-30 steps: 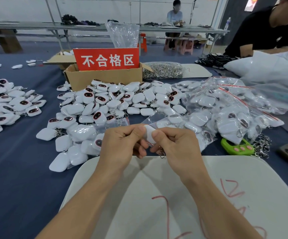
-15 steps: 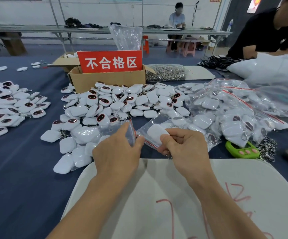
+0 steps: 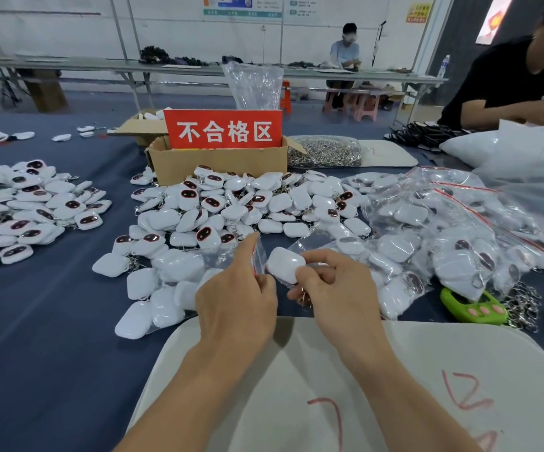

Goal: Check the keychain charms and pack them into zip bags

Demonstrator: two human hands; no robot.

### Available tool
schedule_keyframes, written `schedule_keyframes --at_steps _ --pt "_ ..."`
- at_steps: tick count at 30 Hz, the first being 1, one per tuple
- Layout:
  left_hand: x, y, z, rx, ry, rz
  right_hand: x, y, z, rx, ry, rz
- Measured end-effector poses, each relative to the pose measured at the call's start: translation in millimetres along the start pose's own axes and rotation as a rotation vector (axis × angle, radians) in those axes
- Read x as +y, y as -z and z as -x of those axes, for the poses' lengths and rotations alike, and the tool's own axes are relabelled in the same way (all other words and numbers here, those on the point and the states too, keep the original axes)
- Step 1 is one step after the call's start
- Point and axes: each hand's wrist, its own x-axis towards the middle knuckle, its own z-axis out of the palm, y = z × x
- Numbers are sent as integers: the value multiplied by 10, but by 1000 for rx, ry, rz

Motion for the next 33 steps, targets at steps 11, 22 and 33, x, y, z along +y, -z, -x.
schedule_keyframes --at_steps 11,22,33 --pt "-93 126 -54 111 -214 261 -267 -386 -534 -483 29 367" --pt "-67 142 -71 251 -230 393 30 -245 -1308 -255 88 1086" --pt "-82 45 -51 -40 -146 255 -82 -34 -636 40 102 122"
